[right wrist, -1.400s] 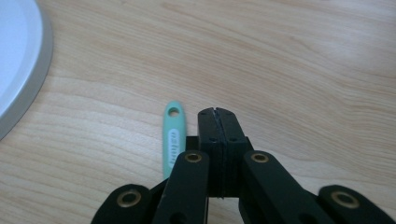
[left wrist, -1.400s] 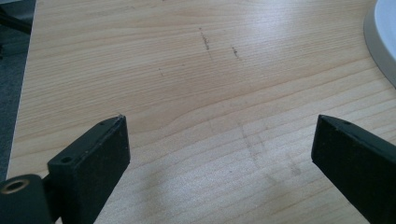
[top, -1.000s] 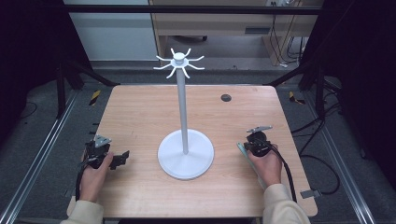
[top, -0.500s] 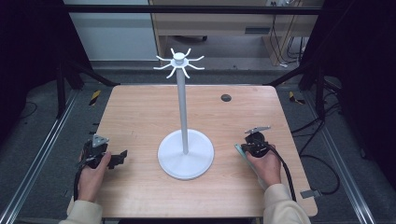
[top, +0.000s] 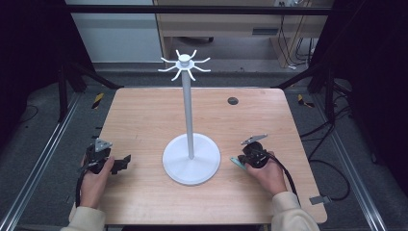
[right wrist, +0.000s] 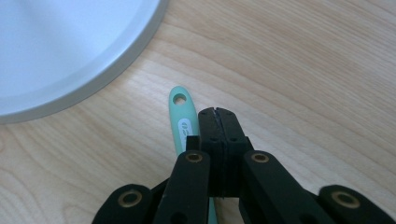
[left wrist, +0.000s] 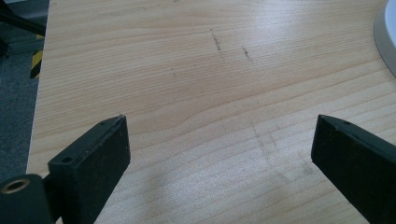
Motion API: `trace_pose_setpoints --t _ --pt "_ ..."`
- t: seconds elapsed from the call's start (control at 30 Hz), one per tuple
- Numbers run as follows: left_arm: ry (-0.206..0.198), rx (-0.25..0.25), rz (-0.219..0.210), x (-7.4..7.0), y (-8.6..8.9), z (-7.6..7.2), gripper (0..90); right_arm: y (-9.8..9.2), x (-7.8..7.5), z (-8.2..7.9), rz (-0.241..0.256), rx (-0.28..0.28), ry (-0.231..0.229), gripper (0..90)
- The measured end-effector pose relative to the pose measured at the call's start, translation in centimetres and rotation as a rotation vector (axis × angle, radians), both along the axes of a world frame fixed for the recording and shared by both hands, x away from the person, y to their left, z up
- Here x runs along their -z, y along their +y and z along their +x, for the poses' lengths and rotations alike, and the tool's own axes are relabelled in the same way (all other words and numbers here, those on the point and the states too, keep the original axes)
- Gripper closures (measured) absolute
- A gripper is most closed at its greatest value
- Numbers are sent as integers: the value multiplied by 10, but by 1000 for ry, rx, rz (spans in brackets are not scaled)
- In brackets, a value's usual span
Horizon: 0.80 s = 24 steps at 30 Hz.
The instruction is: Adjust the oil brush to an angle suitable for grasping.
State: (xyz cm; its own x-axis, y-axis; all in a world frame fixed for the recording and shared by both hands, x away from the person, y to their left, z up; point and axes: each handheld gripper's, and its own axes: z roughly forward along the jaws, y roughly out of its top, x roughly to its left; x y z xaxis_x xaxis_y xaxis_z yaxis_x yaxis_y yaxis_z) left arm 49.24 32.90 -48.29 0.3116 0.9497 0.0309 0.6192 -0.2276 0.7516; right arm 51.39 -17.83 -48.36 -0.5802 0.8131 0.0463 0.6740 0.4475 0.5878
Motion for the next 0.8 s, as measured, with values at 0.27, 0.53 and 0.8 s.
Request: trace_pose_setpoints --t 0.27,0.53,0.8 --pt "0 -3 8 -1 1 -1 40 11 0 -12 -9 -72 5 900" --pt "2 -1 14 1 -1 -2 39 16 -19 -16 -62 -110 -39 815" --pt "1 2 17 1 -1 -1 39 24 -45 -23 -185 -197 -43 674"
